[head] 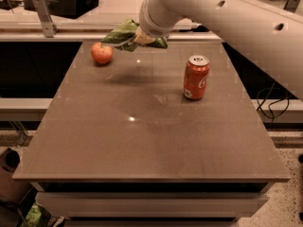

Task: Move green jalapeno chip bag near apple

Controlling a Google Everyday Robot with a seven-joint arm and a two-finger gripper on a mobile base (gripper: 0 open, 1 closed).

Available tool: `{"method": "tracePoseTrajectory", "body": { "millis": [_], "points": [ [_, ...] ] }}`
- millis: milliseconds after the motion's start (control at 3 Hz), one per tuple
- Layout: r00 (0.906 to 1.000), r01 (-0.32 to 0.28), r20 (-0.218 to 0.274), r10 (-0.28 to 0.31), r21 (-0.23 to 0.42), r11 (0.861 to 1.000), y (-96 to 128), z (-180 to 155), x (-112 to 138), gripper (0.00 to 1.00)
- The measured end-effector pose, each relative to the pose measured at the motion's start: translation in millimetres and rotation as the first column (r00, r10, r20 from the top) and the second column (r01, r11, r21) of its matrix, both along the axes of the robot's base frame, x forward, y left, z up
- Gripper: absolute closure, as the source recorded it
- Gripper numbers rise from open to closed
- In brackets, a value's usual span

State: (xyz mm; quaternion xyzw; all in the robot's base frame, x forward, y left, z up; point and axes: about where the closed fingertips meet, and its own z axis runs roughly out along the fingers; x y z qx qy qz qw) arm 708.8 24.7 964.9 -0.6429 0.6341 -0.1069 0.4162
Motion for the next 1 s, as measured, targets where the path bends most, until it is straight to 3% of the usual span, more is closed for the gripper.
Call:
{"method": "tracePoseTrajectory", "body": {
  "millis": [333, 667, 1000],
  "points": [
    [1.0, 0.0, 0.001, 0.0, 0.025, 1.0, 9.4, -14.7, 20.0, 1.0],
    [1.0, -0.002, -0.001, 0.002, 0.025, 1.0, 10.7, -17.0, 20.8, 0.84],
    [1.0, -0.004, -0.002, 0.004, 0.024, 1.0, 12.0, -18.2, 20.8, 0.6]
  ]
}}
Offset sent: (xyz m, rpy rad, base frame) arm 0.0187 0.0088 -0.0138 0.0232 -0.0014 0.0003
